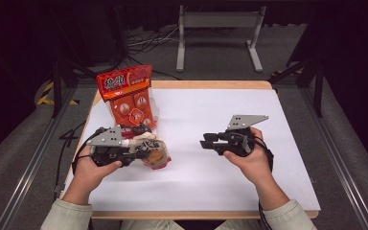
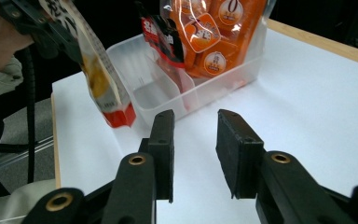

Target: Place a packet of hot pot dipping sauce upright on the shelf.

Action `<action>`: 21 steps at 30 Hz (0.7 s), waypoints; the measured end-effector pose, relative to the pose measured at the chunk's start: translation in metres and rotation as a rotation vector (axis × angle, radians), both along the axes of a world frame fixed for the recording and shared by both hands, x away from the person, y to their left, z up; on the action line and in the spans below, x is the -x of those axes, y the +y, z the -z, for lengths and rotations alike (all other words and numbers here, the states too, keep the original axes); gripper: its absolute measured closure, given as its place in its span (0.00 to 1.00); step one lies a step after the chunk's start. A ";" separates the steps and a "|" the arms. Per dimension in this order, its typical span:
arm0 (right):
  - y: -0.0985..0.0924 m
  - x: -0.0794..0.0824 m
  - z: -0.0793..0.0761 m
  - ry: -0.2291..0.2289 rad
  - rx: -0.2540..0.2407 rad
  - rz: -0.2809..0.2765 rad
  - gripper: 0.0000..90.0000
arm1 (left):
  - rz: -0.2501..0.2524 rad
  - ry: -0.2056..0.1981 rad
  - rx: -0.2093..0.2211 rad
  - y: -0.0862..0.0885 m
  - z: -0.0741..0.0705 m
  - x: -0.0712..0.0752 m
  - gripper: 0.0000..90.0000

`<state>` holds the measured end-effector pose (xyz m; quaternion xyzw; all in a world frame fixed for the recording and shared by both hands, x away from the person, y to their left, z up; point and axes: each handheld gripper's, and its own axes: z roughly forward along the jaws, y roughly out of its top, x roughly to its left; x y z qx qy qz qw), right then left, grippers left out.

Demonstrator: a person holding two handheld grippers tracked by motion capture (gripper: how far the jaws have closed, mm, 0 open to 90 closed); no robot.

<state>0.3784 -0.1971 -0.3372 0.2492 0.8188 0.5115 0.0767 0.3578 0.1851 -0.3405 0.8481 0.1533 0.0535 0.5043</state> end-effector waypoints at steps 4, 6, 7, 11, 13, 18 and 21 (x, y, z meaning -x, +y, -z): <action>-0.004 -0.003 0.003 0.007 0.002 0.014 0.76 | -0.018 -0.009 -0.002 0.007 -0.005 -0.001 0.95; -0.005 -0.003 0.003 0.007 0.005 0.021 0.76 | -0.026 -0.012 0.003 0.010 -0.008 -0.001 0.95; -0.006 -0.003 0.004 0.007 0.006 0.023 0.75 | -0.023 -0.013 0.003 0.011 -0.009 -0.001 0.95; -0.008 -0.003 0.004 0.009 0.010 0.033 0.75 | -0.037 -0.017 0.009 0.016 -0.014 -0.003 0.95; -0.009 -0.003 0.005 0.011 0.011 0.036 0.75 | -0.038 -0.016 0.011 0.017 -0.015 -0.003 0.95; -0.015 -0.001 0.005 0.008 0.014 0.054 0.75 | -0.059 -0.032 0.032 0.024 -0.022 -0.006 0.95; -0.019 0.000 0.005 0.008 0.011 0.065 0.75 | -0.073 -0.052 0.041 0.027 -0.024 -0.006 0.95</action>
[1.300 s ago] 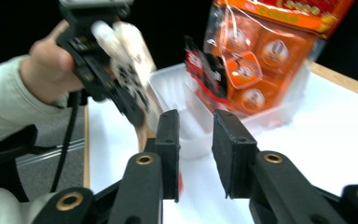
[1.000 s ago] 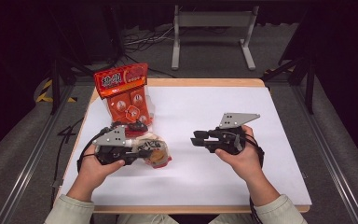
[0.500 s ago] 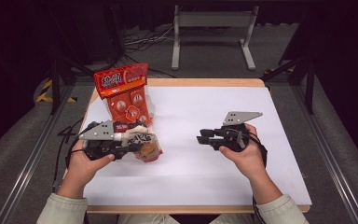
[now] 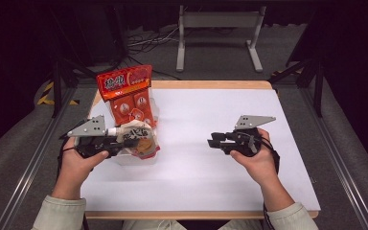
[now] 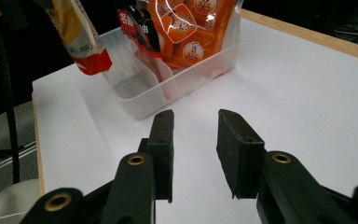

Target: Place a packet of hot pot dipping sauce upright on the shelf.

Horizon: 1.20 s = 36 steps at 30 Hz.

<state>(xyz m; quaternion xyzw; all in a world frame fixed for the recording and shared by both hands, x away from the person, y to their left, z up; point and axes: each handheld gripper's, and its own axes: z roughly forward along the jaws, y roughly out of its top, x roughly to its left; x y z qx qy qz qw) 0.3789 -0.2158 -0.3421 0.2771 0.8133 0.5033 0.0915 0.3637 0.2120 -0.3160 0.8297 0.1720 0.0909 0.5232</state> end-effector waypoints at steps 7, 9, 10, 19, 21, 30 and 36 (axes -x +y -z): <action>-0.004 0.002 0.000 -0.002 0.007 0.011 0.76 | -0.068 -0.039 -0.013 0.005 -0.001 -0.005 0.95; -0.005 0.002 0.000 -0.003 0.008 0.012 0.76 | -0.086 -0.046 -0.016 0.006 -0.001 -0.006 0.95; -0.005 0.002 0.000 -0.004 0.009 0.014 0.76 | -0.093 -0.049 -0.017 0.007 0.000 -0.006 0.95; -0.005 0.001 0.000 -0.006 0.006 0.008 0.76 | -0.142 -0.030 -0.044 0.013 0.012 -0.014 0.95; -0.004 0.001 0.000 -0.008 0.006 0.005 0.75 | -0.148 -0.033 -0.047 0.013 0.015 -0.016 0.95; -0.003 0.000 0.000 -0.005 0.005 0.002 0.75 | -0.139 -0.002 -0.063 0.012 0.029 -0.023 0.95; -0.003 0.000 0.000 -0.006 0.004 0.001 0.75 | -0.128 0.027 -0.077 0.010 0.039 -0.026 0.95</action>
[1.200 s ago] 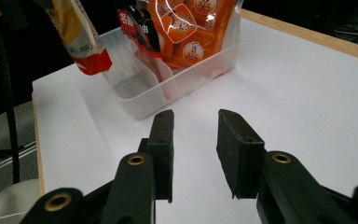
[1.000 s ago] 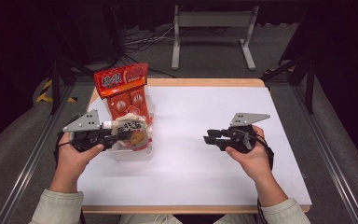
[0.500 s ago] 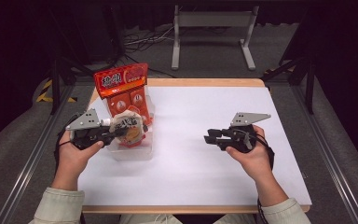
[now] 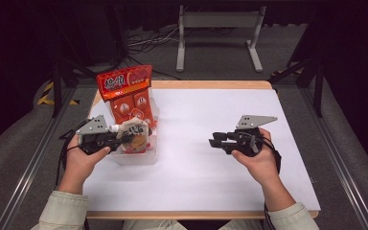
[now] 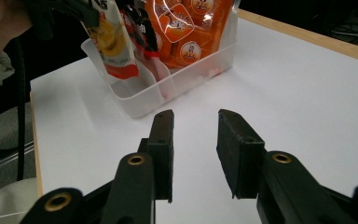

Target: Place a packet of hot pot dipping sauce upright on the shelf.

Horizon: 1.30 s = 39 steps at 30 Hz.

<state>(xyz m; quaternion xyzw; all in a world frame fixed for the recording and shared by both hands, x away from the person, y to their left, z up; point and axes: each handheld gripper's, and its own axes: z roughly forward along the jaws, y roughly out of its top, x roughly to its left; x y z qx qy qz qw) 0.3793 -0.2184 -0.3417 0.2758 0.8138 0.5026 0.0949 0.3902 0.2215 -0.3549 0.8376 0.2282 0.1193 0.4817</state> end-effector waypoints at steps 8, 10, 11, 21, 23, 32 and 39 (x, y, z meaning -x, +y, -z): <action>0.001 -0.001 -0.001 -0.001 -0.005 -0.005 0.74 | -0.002 0.045 -0.007 0.000 0.014 -0.003 0.95; 0.002 -0.002 -0.001 0.000 -0.006 -0.008 0.74 | -0.003 0.050 -0.010 0.000 0.015 -0.003 0.95; 0.002 -0.002 -0.001 0.000 -0.006 -0.008 0.74 | -0.005 0.058 -0.013 0.000 0.016 -0.003 0.95; 0.007 -0.005 -0.002 -0.002 -0.012 -0.020 0.73 | -0.014 0.085 -0.029 0.000 0.029 -0.002 0.95; 0.007 -0.006 -0.002 -0.004 -0.012 -0.022 0.73 | -0.014 0.094 -0.032 -0.001 0.032 -0.002 0.95; 0.006 -0.006 -0.003 -0.008 -0.020 -0.020 0.71 | -0.032 0.125 -0.021 0.007 0.038 -0.001 0.91; 0.000 -0.006 -0.003 -0.006 -0.026 -0.005 0.65 | -0.031 0.127 0.004 0.012 0.038 0.001 0.89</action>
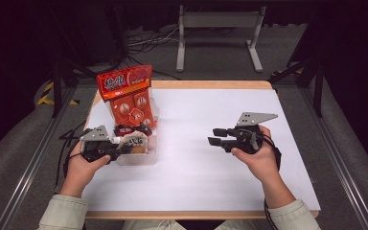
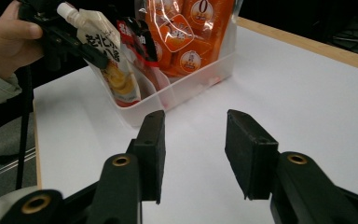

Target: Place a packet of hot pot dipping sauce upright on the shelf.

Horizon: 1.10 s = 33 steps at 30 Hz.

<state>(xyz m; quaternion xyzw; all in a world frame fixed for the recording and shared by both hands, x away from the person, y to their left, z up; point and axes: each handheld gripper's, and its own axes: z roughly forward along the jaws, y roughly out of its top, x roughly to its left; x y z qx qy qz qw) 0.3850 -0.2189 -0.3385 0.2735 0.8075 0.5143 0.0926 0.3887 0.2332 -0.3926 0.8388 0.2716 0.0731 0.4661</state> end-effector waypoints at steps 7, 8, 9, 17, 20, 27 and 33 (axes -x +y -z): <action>-0.016 0.001 -0.001 -0.016 -0.005 0.041 0.61 | -0.087 -0.057 0.036 0.008 -0.008 0.014 0.38; -0.018 0.001 -0.001 -0.019 -0.008 0.049 0.60 | -0.087 -0.057 0.036 0.008 -0.008 0.014 0.33; -0.022 0.002 -0.001 -0.021 -0.009 0.059 0.59 | -0.098 -0.061 0.041 0.012 -0.011 0.020 0.30; -0.040 0.006 -0.001 -0.044 -0.013 0.098 0.52 | -0.124 -0.076 0.040 0.022 -0.011 0.033 0.14; -0.048 0.008 0.002 -0.058 -0.015 0.118 0.47 | -0.131 -0.071 0.037 0.024 -0.006 0.036 0.09; -0.063 0.013 0.020 -0.065 0.011 0.148 0.39 | -0.172 -0.049 0.051 0.031 0.006 0.040 0.08; -0.075 0.024 0.041 -0.073 0.032 0.171 0.35 | -0.184 -0.040 0.046 0.033 0.014 0.038 0.06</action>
